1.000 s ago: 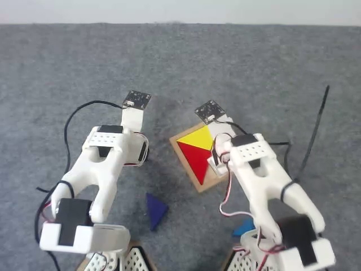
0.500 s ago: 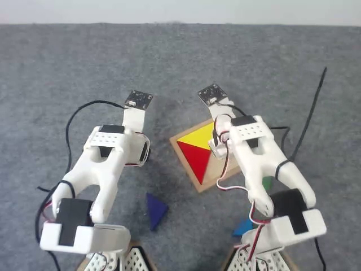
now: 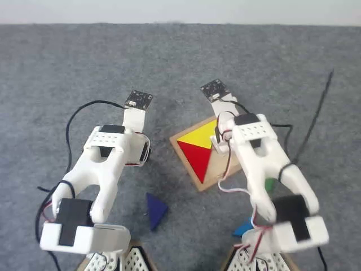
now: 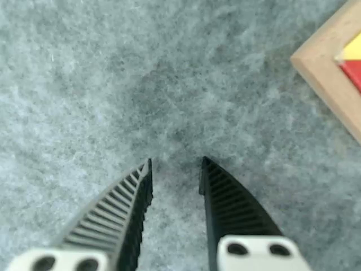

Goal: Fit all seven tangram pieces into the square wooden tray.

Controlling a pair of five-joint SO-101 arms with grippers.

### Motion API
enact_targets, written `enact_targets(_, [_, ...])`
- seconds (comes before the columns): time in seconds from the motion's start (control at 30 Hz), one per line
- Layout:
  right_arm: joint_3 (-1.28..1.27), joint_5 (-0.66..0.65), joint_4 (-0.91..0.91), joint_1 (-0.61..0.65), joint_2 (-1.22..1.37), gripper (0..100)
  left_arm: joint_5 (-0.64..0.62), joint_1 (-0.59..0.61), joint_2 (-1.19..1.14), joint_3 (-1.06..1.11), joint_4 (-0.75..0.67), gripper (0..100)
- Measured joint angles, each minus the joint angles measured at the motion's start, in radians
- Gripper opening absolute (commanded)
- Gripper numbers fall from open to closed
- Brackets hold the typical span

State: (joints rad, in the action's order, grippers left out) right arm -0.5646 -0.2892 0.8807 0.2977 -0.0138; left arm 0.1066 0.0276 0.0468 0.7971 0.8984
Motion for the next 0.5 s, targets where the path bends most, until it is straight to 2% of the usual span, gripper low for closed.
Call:
enact_targets(0.3, [-0.146,0.012,0.118,-0.009,-0.385,6.0,0.000,0.000,0.000,0.000,0.000,14])
enact_targets(0.37, [-0.195,0.012,0.153,-0.044,-0.451,6.6,0.000,0.000,0.000,0.000,0.000,14])
enact_targets(0.5, [-0.279,0.012,0.198,-0.157,-0.529,14.8,0.000,0.000,0.000,0.000,0.000,14])
